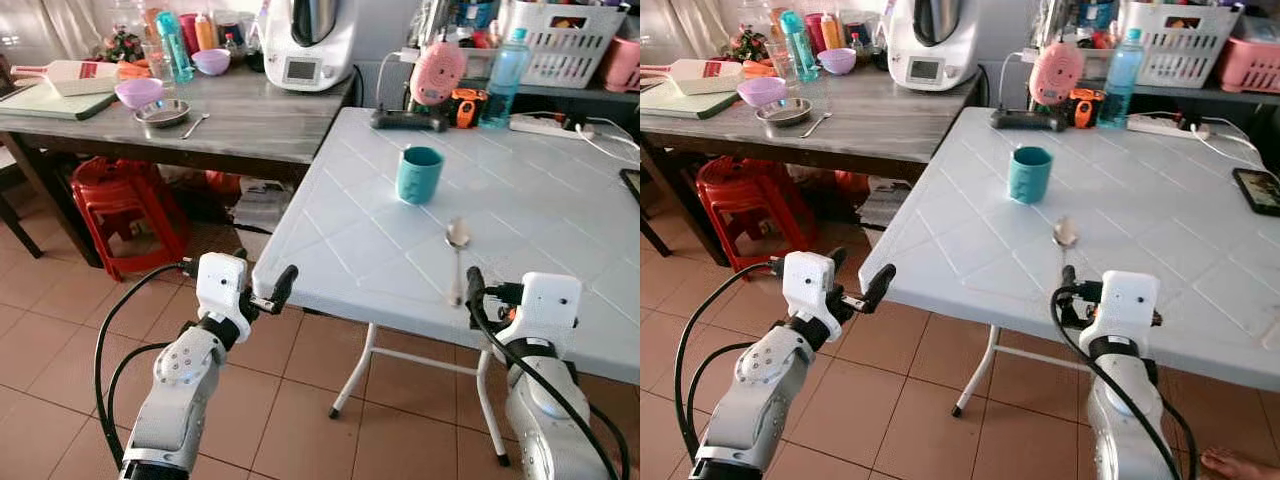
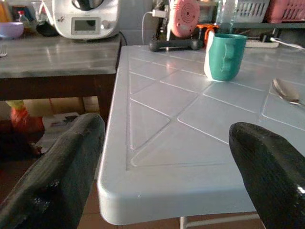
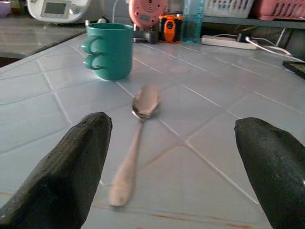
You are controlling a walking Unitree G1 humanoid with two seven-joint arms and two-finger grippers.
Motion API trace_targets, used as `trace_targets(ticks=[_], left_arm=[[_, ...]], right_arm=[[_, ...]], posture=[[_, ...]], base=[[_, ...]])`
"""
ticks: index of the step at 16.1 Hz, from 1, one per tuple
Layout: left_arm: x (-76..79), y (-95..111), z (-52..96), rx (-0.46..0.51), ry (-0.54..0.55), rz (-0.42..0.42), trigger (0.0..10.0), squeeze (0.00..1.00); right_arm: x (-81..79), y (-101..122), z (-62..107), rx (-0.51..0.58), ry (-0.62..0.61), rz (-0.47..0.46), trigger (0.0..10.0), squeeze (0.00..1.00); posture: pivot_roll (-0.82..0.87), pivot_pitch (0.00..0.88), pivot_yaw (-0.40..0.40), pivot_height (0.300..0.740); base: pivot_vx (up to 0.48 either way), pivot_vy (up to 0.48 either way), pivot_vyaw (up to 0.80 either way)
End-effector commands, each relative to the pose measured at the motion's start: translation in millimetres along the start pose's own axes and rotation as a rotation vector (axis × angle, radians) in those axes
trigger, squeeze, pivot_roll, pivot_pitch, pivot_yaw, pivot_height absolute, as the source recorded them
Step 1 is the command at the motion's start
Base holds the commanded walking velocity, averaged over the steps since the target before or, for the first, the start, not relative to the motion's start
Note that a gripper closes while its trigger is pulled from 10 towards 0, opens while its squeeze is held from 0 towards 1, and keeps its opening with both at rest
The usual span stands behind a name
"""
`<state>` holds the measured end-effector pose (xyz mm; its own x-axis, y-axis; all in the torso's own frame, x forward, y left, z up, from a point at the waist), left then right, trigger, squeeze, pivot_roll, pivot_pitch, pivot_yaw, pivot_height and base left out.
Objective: Setting the table
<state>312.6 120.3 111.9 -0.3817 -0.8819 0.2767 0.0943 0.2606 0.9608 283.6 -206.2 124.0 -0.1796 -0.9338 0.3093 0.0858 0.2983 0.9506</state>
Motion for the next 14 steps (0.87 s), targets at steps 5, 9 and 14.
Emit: trace_targets(ticks=[5,9,14], left_arm=[[2.5,2.8,1.9,-0.002,-0.025,0.002,10.0,0.00],[3.6,1.5,2.4,-0.008,-0.033,0.008,10.0,0.00],[6.3,-3.3,3.9,-0.033,-0.053,0.025,10.0,0.00]], right_arm=[[-0.1,2.7,0.7,0.008,-0.002,0.006,10.0,0.00],[-0.4,1.6,1.5,0.004,-0.001,0.008,10.0,0.00],[-0.6,-0.2,1.9,-0.003,0.001,0.009,10.0,0.00]], posture=[[-0.05,0.000,0.030,0.740],[-0.05,0.000,0.031,0.740],[-0.05,0.000,0.031,0.740]], base=[[0.305,0.000,0.00],[0.307,0.000,0.00],[0.160,0.000,0.00]])
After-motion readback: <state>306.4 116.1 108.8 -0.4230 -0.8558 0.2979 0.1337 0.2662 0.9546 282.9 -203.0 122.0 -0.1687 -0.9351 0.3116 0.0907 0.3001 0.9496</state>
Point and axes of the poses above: a point about 5 cm out from each wrist's last joint towards the gripper, its own z axis pointing back from the gripper into the wrist, its own y axis along the axis of the wrist's last joint, x = y × z, the point moved 3 cm from there along -z, pointing out of the wrist towards the gripper, and after that the axes turned 14 degrees about z, right-handed, at the moved point
